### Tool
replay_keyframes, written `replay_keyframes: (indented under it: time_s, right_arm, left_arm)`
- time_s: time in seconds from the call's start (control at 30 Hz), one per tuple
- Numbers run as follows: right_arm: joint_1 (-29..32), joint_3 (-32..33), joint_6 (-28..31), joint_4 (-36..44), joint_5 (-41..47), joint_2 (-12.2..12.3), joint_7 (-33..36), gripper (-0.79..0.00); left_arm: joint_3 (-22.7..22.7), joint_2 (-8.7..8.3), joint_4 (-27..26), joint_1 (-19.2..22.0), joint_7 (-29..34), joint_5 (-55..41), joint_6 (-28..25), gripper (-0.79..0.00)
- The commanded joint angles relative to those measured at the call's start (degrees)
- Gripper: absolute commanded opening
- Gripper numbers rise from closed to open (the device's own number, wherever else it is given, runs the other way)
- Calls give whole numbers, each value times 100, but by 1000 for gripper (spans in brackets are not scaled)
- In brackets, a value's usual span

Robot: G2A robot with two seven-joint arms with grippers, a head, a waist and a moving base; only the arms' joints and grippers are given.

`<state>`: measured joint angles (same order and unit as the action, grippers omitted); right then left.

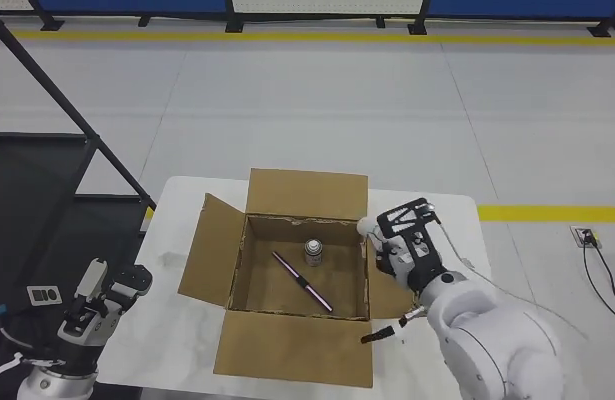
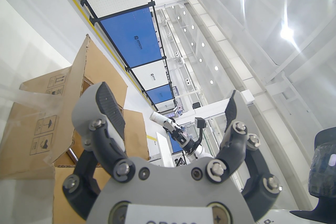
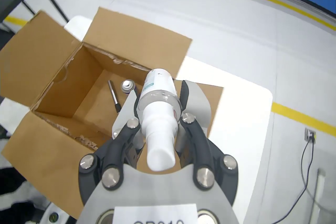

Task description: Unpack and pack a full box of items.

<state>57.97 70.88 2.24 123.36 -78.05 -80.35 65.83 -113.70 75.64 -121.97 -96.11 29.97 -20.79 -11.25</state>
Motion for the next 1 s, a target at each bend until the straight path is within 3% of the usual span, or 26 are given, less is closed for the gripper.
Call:
replay_keyframes:
  time_s: [0.0,0.17,0.37,0.6,0.97]
  right_arm:
    - [-500,-376,243,-476,123,-37,286,-785]
    - [-1678,-1209,440,-1815,475,-197,1213,-785]
    - [-2498,-1838,236,-3289,800,-399,1601,-785]
    - [-2825,-2323,327,-4272,947,-554,1722,-785]
    - [-2859,-2677,154,-5358,864,-724,1031,-785]
  left_arm:
    - [0,0,0,0,0,0,0,0]
    - [0,0,0,0,0,0,0,0]
    - [0,0,0,0,0,0,0,0]
    - [0,0,0,0,0,0,0,0]
    - [0,0,0,0,0,0,0,0]
